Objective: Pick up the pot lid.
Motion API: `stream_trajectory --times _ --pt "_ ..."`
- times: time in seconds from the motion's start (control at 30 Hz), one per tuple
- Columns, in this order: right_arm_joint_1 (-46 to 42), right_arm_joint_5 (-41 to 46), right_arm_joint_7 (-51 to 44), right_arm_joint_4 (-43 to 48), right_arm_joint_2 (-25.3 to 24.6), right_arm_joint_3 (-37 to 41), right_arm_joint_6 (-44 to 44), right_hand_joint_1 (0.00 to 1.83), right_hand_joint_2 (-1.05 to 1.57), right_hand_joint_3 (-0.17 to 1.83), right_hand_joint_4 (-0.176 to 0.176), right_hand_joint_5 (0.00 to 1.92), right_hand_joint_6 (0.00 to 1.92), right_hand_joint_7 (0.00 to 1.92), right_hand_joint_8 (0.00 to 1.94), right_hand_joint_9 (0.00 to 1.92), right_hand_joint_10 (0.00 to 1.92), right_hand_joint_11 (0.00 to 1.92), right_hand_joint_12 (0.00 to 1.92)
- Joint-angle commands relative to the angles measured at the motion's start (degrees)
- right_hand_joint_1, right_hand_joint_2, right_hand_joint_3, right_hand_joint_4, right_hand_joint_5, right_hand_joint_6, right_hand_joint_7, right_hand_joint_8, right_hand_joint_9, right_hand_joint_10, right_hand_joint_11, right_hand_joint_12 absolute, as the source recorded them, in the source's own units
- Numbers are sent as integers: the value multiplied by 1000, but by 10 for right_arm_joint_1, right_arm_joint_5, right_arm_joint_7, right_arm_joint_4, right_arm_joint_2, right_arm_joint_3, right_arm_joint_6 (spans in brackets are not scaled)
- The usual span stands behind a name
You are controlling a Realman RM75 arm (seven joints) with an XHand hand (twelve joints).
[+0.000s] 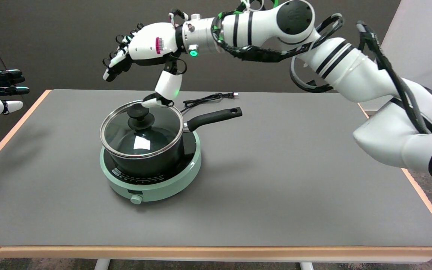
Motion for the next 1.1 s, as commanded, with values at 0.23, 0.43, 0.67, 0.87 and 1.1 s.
stream_trajectory --times 0.23,0.43,0.67,0.87,1.1 --pt "-13 -32 9 -51 -63 -38 -52 684 571 984 85 384 250 428 228 461 343 173 435" --pt "-9 -14 11 -54 -66 -54 -29 692 588 981 79 387 280 432 260 464 348 179 423" --pt "20 21 9 -57 -65 -99 -13 698 591 986 73 371 271 422 283 464 354 187 429" --pt "25 26 8 -66 -63 -106 -18 706 588 988 74 378 279 436 275 474 359 197 435" --pt "26 20 3 -88 -63 -107 -45 713 603 992 82 396 308 473 275 491 369 198 433"
